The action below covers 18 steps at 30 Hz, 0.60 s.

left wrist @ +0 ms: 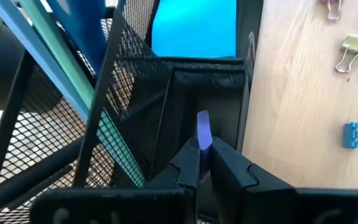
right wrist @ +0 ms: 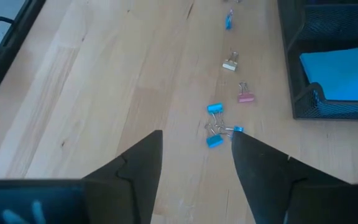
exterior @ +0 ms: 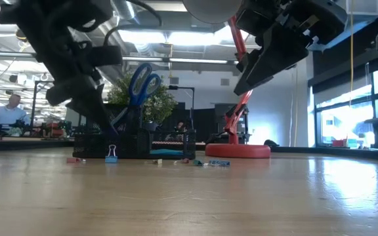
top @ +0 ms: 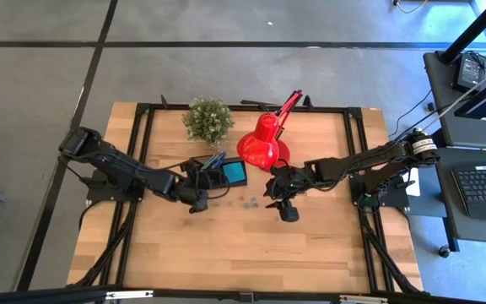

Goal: Pick and place office supplies into organizer
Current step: Put the blue eraser into the black desk organizer

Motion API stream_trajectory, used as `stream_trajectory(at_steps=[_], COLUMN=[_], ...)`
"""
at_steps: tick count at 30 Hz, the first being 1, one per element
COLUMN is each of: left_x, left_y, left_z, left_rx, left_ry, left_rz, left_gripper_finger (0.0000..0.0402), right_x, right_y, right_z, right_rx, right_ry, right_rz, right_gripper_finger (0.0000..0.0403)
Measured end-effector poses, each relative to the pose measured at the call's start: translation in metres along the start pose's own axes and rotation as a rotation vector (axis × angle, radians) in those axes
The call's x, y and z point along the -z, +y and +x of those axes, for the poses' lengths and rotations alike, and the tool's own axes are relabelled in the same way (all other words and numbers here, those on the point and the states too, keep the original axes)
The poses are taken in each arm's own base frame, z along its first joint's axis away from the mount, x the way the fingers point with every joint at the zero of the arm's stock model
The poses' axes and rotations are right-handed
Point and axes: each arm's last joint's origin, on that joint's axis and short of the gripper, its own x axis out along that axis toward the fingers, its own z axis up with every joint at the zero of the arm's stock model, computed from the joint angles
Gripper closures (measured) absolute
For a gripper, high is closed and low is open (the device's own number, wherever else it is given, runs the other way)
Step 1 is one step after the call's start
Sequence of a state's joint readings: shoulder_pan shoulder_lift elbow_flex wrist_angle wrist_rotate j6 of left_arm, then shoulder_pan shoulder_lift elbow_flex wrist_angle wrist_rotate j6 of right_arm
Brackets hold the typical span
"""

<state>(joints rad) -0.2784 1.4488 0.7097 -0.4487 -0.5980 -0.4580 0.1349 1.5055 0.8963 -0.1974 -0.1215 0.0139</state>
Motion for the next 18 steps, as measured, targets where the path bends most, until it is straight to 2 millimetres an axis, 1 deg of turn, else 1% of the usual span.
stream_trajectory(at_steps=[7, 18], left_x=[0.0009, 0.0008], left_y=[-0.001, -0.0007], left_z=[0.002, 0.002], left_rx=[-0.009, -0.015], left_ry=[0.006, 0.003], left_rz=[0.006, 0.022], left_gripper_finger=[0.0372, 0.0328], right_x=[-0.0005, -0.0005], right_y=[0.0001, 0.0], right_z=[0.0001, 0.0], right_rx=[0.0, 0.0], right_ry=[-0.006, -0.006], right_rz=[-0.001, 0.0], right_gripper_finger=[0.0208, 0.0208])
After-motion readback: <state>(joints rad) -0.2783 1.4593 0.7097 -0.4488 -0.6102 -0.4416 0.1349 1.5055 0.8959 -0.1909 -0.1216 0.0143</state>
